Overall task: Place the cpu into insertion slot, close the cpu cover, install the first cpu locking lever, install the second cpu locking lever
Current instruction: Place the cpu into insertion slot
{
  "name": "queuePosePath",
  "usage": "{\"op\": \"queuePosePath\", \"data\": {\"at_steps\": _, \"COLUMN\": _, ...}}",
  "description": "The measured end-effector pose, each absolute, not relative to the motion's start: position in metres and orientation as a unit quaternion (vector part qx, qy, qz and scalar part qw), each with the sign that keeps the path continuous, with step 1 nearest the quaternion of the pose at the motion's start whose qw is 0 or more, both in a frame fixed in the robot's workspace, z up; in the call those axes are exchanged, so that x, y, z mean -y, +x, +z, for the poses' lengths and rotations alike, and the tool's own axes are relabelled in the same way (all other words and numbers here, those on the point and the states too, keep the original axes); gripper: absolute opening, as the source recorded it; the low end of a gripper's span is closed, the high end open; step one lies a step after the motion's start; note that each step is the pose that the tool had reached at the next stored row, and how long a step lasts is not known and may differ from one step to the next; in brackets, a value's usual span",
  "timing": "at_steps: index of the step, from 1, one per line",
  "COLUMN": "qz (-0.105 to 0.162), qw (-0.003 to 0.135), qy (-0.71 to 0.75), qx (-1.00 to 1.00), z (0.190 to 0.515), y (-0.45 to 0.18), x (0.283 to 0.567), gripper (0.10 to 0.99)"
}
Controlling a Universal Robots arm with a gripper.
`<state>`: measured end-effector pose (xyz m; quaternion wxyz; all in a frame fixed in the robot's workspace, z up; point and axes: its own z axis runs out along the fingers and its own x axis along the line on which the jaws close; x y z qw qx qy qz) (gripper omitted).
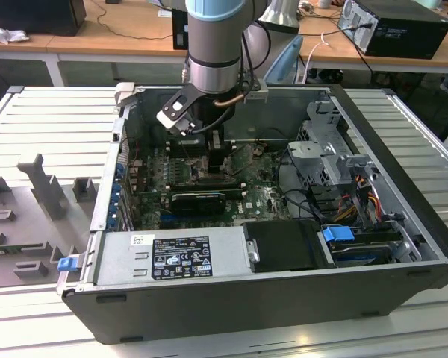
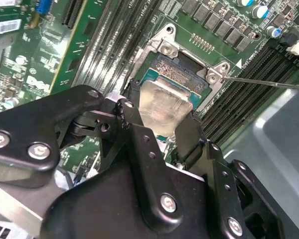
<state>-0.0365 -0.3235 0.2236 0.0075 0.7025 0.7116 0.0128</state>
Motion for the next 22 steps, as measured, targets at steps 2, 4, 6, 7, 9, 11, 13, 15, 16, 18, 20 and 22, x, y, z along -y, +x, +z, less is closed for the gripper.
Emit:
{"op": "queuePosePath", "data": {"at_steps": 2, "qz": 0.013, "qw": 0.007, "qy": 0.703, "qx": -0.711, "z": 0.221, "y": -0.037, "x": 0.322, "gripper": 0.525}}
{"op": "queuePosePath", "data": {"at_steps": 4, "qz": 0.013, "qw": 0.007, "qy": 0.706, "qx": -0.708, "z": 0.219, "y": -0.040, "x": 0.322, "gripper": 0.525}}
{"op": "queuePosePath", "data": {"at_steps": 6, "qz": 0.013, "qw": 0.008, "qy": 0.708, "qx": -0.706, "z": 0.218, "y": -0.041, "x": 0.321, "gripper": 0.525}}
{"op": "queuePosePath", "data": {"at_steps": 7, "qz": 0.013, "qw": 0.008, "qy": 0.710, "qx": -0.704, "z": 0.217, "y": -0.041, "x": 0.321, "gripper": 0.525}}
{"op": "queuePosePath", "data": {"at_steps": 9, "qz": 0.013, "qw": 0.008, "qy": 0.714, "qx": -0.700, "z": 0.214, "y": -0.041, "x": 0.320, "gripper": 0.525}}
{"op": "queuePosePath", "data": {"at_steps": 11, "qz": 0.013, "qw": 0.008, "qy": 0.718, "qx": -0.696, "z": 0.212, "y": -0.041, "x": 0.319, "gripper": 0.525}}
{"op": "queuePosePath", "data": {"at_steps": 13, "qz": 0.013, "qw": 0.008, "qy": 0.719, "qx": -0.694, "z": 0.210, "y": -0.040, "x": 0.319, "gripper": 0.525}}
{"op": "queuePosePath", "data": {"at_steps": 15, "qz": 0.013, "qw": 0.007, "qy": 0.719, "qx": -0.695, "z": 0.208, "y": -0.041, "x": 0.318, "gripper": 0.525}}
{"op": "queuePosePath", "data": {"at_steps": 16, "qz": 0.013, "qw": 0.007, "qy": 0.719, "qx": -0.695, "z": 0.207, "y": -0.041, "x": 0.318, "gripper": 0.525}}
{"op": "queuePosePath", "data": {"at_steps": 18, "qz": 0.013, "qw": 0.007, "qy": 0.717, "qx": -0.697, "z": 0.206, "y": -0.041, "x": 0.317, "gripper": 0.525}}
{"op": "queuePosePath", "data": {"at_steps": 20, "qz": 0.013, "qw": 0.007, "qy": 0.713, "qx": -0.701, "z": 0.205, "y": -0.041, "x": 0.315, "gripper": 0.525}}
{"op": "queuePosePath", "data": {"at_steps": 22, "qz": 0.013, "qw": 0.007, "qy": 0.712, "qx": -0.702, "z": 0.204, "y": -0.041, "x": 0.315, "gripper": 0.525}}
